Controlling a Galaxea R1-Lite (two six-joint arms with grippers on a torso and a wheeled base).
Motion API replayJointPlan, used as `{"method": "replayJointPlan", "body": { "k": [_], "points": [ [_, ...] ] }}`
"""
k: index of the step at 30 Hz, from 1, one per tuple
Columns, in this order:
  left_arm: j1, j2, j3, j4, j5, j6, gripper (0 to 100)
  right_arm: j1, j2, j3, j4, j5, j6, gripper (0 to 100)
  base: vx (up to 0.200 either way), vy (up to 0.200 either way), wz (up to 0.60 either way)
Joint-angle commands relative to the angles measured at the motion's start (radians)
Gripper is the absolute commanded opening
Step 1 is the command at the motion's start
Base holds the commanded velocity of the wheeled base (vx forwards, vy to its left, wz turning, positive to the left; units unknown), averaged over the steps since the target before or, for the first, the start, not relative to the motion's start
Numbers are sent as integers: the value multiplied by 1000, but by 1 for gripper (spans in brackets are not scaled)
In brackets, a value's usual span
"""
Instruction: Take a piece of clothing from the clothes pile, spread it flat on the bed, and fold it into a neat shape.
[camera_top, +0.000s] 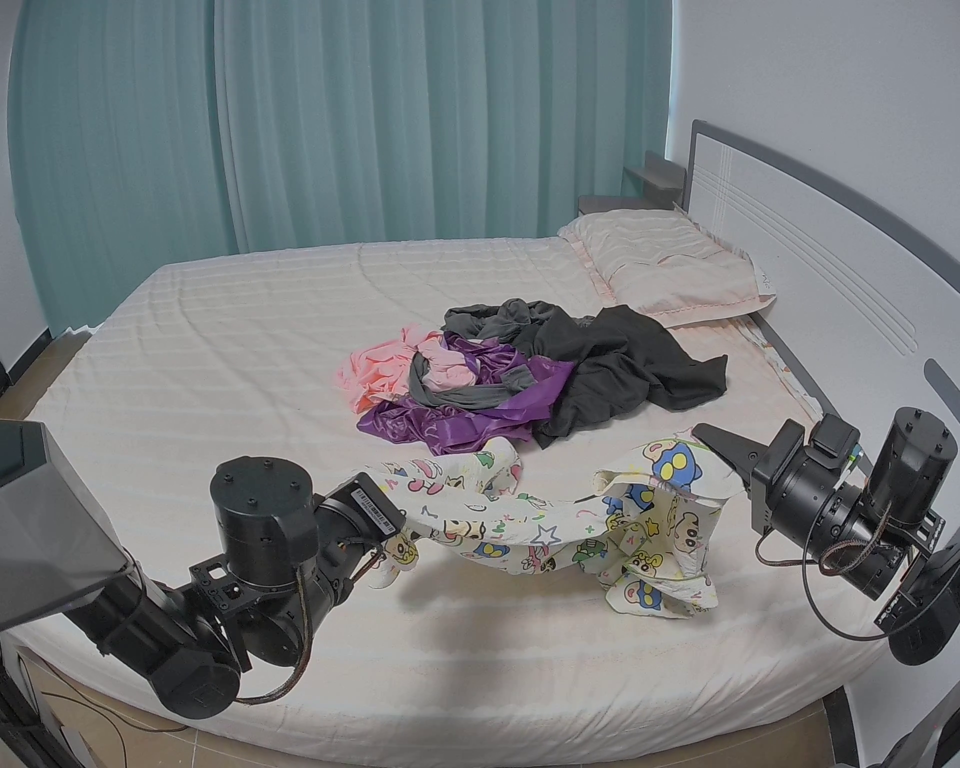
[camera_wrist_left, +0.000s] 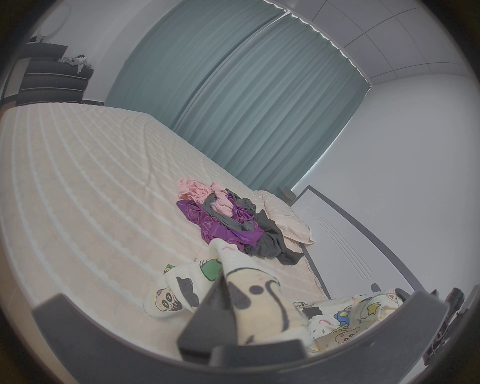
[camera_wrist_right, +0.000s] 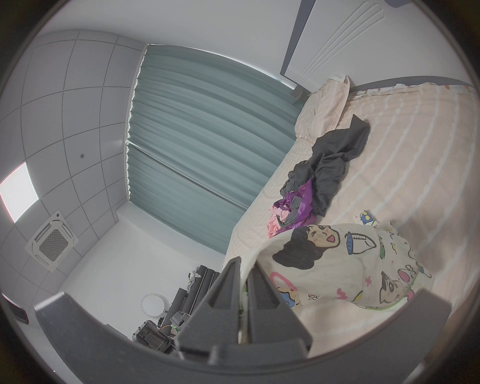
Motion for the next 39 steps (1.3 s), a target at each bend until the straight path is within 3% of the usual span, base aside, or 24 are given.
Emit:
{"method": "replayJointPlan", "body": {
  "k": [1,39],
  "points": [
    [0,-8,9,0,3,1,0,-1,-12,-2,-1,0,-1,0,0,200,0],
    [19,-61,27,0,3,24,0,-11,-28,-10,-1,-2,-7,0,0,200,0]
  ]
}}
